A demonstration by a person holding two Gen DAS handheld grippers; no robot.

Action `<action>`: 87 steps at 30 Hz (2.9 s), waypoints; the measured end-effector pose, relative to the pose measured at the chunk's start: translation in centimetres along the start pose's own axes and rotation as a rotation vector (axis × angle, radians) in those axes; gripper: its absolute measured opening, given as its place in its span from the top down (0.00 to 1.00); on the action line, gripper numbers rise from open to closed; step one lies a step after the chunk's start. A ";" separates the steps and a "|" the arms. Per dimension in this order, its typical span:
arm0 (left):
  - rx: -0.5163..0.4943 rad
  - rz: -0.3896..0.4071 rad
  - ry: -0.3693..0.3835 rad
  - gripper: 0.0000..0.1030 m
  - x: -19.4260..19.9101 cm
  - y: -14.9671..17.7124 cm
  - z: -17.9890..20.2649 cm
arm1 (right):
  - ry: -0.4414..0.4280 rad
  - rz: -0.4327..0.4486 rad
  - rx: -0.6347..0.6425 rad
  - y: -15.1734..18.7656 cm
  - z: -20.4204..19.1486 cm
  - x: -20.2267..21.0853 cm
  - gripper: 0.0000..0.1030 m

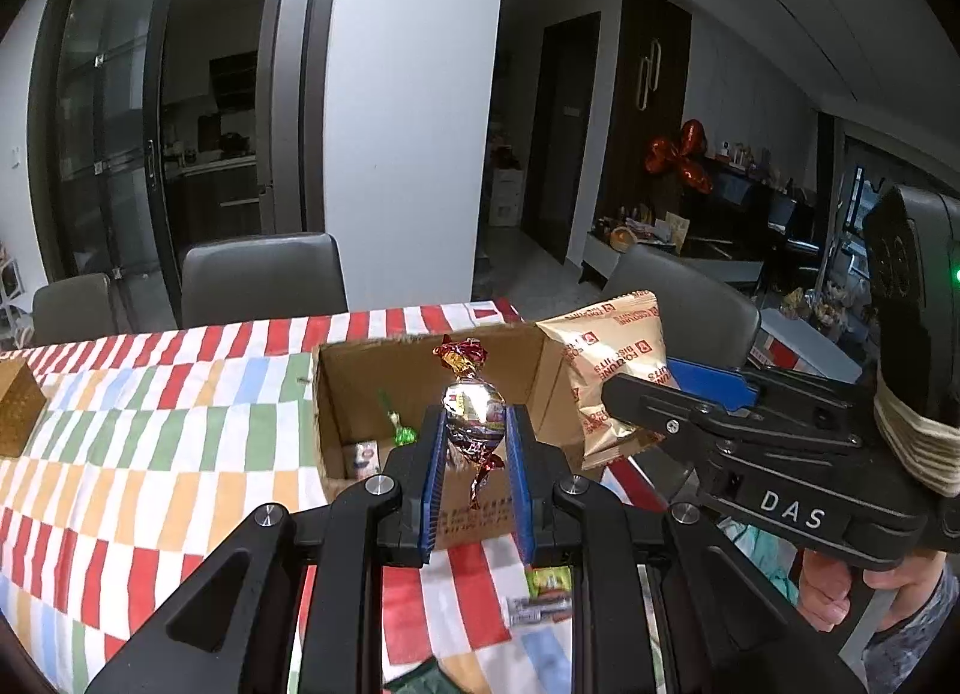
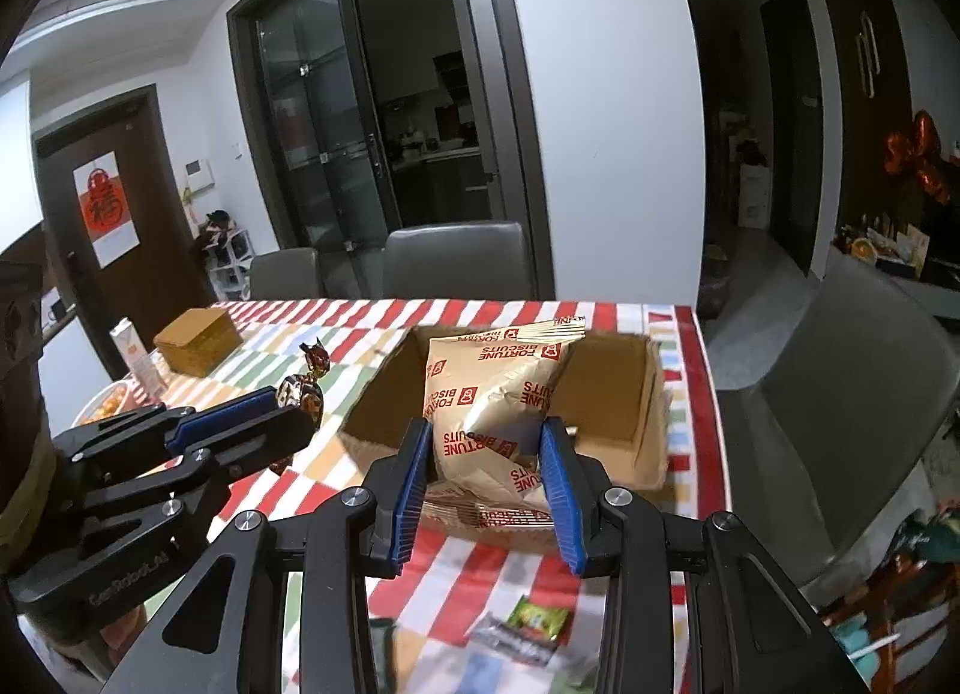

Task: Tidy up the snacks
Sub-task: 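Carry biscuit packet and chocolate over the box and open both tools, then move both open tools back from the box to the remaining snacks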

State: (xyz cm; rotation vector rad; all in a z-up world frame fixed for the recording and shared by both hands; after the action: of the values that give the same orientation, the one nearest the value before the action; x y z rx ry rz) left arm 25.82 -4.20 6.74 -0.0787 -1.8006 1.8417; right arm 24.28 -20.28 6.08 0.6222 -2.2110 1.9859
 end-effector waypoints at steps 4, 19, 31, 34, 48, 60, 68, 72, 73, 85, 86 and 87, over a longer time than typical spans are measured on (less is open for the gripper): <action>-0.007 -0.010 0.002 0.80 -1.4 -1.1 0.2 | 0.013 -0.014 -0.005 -1.0 1.3 -1.3 0.63; 0.022 -0.122 0.001 0.80 -7.7 -1.5 -1.2 | 0.048 -0.099 0.000 -2.1 3.6 -6.6 0.63; 0.037 -0.193 -0.060 0.69 -10.5 -0.4 -2.3 | 0.074 -0.157 0.033 -0.9 3.8 -9.6 0.60; 0.038 -0.185 -0.080 0.61 -9.7 -0.2 -2.5 | 0.120 -0.171 0.022 -0.7 4.0 -9.5 0.46; 0.010 -0.080 -0.123 0.50 -1.6 0.5 0.2 | 0.139 -0.104 0.028 0.7 2.8 -2.2 0.46; 0.024 -0.029 -0.180 0.40 4.6 3.1 1.0 | 0.175 -0.028 0.049 2.9 1.0 3.8 0.36; 0.051 -0.069 -0.225 0.35 6.3 6.5 1.1 | 0.221 -0.033 0.053 5.7 0.6 5.7 0.28; 0.080 -0.102 -0.238 0.33 6.4 8.3 1.0 | 0.243 -0.071 0.055 7.3 0.8 5.8 0.24; 0.081 -0.114 -0.247 0.32 6.3 8.8 1.0 | 0.247 -0.082 0.054 7.8 1.0 5.8 0.24; 0.098 -0.279 -0.292 0.28 3.8 14.5 0.3 | 0.315 -0.224 0.029 13.2 2.8 4.5 0.22; 0.101 -0.295 -0.293 0.28 3.5 14.9 0.3 | 0.322 -0.234 0.029 13.6 3.0 4.4 0.22; 0.110 -0.317 -0.293 0.28 3.1 15.6 0.2 | 0.331 -0.249 0.026 14.2 3.2 4.2 0.22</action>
State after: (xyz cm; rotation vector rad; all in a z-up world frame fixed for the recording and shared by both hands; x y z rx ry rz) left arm 17.74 -2.20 -6.79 0.5127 -1.7718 1.7843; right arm 15.87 -23.49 -6.07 0.4998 -1.8234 1.8404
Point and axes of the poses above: each gripper's, at about its wrist camera, not at the fingertips, and x roughly against the way its jaws point, z to its right, y to its underside, the point moved 1 cm from there along -x, roughly the way its jaws point, and after that the axes turned 12 degrees about z, right-handed, at the moved point
